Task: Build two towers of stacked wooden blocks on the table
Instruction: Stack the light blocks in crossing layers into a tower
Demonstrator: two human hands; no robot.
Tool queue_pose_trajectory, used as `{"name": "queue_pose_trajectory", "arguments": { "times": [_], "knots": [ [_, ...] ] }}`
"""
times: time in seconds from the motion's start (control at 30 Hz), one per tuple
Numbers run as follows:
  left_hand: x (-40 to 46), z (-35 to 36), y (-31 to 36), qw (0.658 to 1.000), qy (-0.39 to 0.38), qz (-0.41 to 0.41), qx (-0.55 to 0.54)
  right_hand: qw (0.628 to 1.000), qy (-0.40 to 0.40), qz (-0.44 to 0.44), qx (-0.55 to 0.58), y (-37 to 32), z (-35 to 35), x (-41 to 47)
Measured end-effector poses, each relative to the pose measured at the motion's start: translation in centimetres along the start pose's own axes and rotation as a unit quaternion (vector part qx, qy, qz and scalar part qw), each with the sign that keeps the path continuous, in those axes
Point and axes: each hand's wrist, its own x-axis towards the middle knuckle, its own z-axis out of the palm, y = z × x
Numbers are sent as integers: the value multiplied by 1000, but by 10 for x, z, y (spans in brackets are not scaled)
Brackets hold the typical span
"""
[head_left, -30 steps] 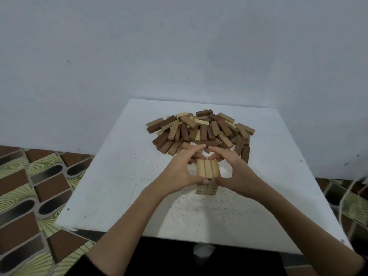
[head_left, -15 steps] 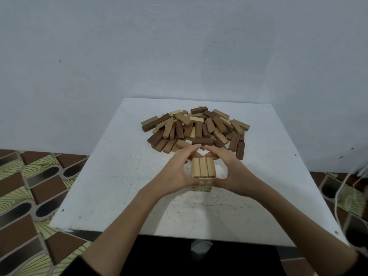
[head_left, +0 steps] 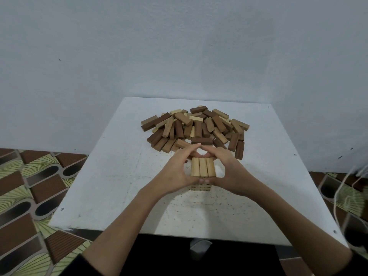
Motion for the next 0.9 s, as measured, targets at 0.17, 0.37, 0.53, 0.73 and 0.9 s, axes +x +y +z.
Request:
{"name": "queue_pose_trajectory", "arguments": {
  "times": [0.17, 0.37, 0.53, 0.73, 0.9],
  "knots": [
    [0, 1, 1, 1000, 1, -8, -5, 1000, -4, 13, 14, -1, 0, 0],
    [-3, 1, 3, 999, 0, -29, -34, 998, -12, 38, 48, 0, 1, -2],
    [-4, 3, 0, 997, -4, -51, -56, 996, -19, 52, 71, -4, 0, -2],
    [-4, 5, 0, 996, -8, -57, -74, 995, -30, 59, 78, -7, 1, -2],
    [-10, 7, -2, 993, -17, -55, -108, 990, -24, 76, 117, -1, 1, -8]
  ]
}}
